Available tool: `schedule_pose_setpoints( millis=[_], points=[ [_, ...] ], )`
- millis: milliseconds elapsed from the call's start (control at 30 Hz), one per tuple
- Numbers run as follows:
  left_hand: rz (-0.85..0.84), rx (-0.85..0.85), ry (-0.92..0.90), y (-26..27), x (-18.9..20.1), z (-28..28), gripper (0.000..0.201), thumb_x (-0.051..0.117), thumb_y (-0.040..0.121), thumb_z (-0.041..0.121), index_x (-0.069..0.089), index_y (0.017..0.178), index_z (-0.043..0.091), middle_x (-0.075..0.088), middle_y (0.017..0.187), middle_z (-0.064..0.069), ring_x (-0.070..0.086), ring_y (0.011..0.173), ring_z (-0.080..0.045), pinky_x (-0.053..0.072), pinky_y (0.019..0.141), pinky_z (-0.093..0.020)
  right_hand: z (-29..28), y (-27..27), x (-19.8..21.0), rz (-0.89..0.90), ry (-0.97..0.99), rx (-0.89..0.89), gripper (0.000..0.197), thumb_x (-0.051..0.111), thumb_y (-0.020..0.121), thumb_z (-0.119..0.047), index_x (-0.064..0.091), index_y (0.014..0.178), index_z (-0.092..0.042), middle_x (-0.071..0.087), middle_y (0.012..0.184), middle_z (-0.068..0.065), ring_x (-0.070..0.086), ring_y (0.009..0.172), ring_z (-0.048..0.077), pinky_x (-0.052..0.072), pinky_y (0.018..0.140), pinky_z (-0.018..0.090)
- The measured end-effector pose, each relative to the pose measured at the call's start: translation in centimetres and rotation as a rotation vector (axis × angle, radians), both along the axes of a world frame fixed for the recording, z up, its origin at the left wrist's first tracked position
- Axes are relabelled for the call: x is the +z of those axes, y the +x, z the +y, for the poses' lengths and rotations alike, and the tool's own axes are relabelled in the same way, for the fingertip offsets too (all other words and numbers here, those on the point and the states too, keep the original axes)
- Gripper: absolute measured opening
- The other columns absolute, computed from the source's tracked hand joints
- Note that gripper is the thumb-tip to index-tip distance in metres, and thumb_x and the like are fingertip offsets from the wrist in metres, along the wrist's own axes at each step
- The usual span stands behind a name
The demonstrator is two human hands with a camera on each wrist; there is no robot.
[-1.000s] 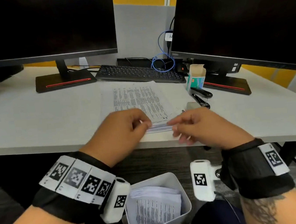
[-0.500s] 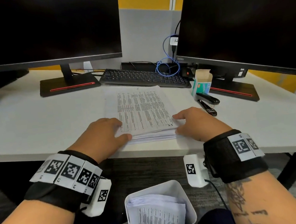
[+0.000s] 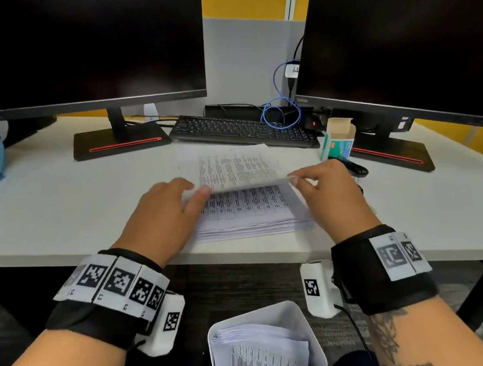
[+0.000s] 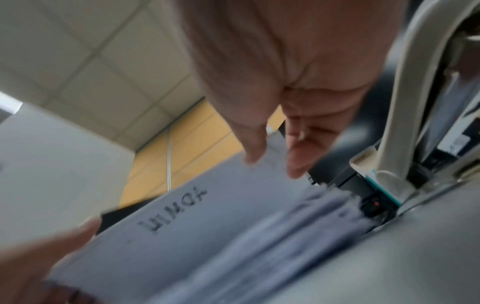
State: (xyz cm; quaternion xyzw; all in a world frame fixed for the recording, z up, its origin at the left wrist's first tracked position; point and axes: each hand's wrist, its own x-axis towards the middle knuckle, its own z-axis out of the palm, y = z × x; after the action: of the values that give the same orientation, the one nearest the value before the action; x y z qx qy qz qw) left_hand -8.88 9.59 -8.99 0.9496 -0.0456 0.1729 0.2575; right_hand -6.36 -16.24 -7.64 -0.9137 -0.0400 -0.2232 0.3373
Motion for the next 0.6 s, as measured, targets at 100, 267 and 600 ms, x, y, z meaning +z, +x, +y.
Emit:
schedule_pose_setpoints(
  millis=[100,267,600],
  points=[
    [-0.116,0.09,-0.538,-0.2,0.2,-0.2,0.05,0.024,0.095,0.062,0.047,0.115,0.022,0.054,0.096,-0.004,0.056,0.086,-0.024,0.048,0.074,-0.04,-0.4,-1.3,0.8,-0.036,0.403,0.12,0.013,0.056,0.097,-0.018,0.066,0.09,-0.022,0.067,0.101,0.005,0.068,0.09,0.015,0.058,0.084,0.035],
    [0.424,-0.021,-1.535,-1.0,1.9,-0.1,0.073,0.03,0.09,0.073,0.035,0.138,0.017,0.072,0.085,-0.019,0.072,0.077,-0.034,0.059,0.07,-0.046,-1.7,-4.4,2.9,0.021,0.745,0.322,0.041,0.051,0.086,0.008,0.072,0.061,-0.017,0.074,0.076,-0.001,0.067,0.077,0.006,0.052,0.071,0.021],
    [0.523,-0.303,-1.257,-2.0,1.2,-0.4,0.057,0.047,0.088,-0.018,0.053,0.133,0.017,0.068,0.118,-0.021,0.065,0.107,-0.041,0.048,0.094,-0.063,-3.3,-5.3,2.0,0.386,0.215,0.13,0.031,0.075,0.081,-0.036,0.065,0.107,-0.025,0.064,0.089,-0.009,0.059,0.08,0.007,0.048,0.075,0.031]
  ],
)
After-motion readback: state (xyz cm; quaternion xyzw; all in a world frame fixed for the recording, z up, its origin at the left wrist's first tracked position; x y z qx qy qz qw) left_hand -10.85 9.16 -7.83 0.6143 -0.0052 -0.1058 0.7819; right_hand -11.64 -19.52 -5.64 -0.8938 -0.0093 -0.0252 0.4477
